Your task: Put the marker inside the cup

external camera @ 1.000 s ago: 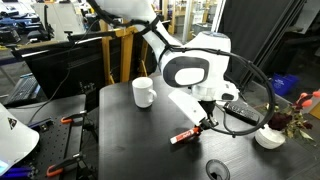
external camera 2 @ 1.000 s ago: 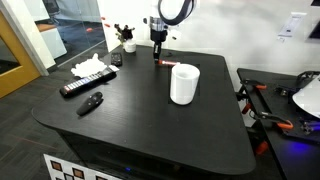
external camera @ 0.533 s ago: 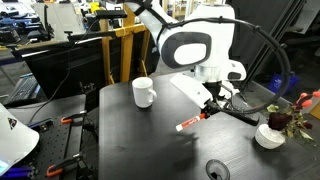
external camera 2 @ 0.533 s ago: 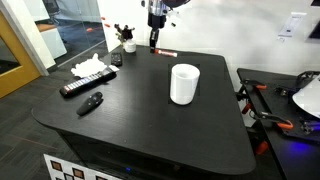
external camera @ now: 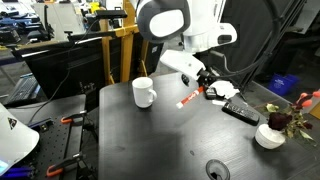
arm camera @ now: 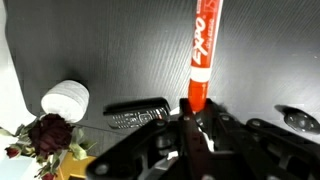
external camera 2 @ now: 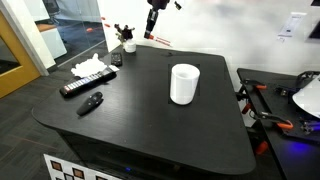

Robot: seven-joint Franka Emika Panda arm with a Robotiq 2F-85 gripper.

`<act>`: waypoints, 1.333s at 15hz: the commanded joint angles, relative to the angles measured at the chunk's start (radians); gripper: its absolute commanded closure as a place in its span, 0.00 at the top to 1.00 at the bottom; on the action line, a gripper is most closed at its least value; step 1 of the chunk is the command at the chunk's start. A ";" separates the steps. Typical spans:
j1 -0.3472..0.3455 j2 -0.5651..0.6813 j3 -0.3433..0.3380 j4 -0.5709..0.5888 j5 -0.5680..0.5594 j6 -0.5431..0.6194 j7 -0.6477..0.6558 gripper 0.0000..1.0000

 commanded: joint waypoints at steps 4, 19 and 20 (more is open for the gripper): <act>0.006 -0.266 -0.006 -0.225 0.109 -0.032 -0.039 0.04; 0.111 -0.417 -0.138 -0.266 -0.087 -0.281 0.153 0.16; 0.111 -0.417 -0.138 -0.266 -0.087 -0.281 0.153 0.16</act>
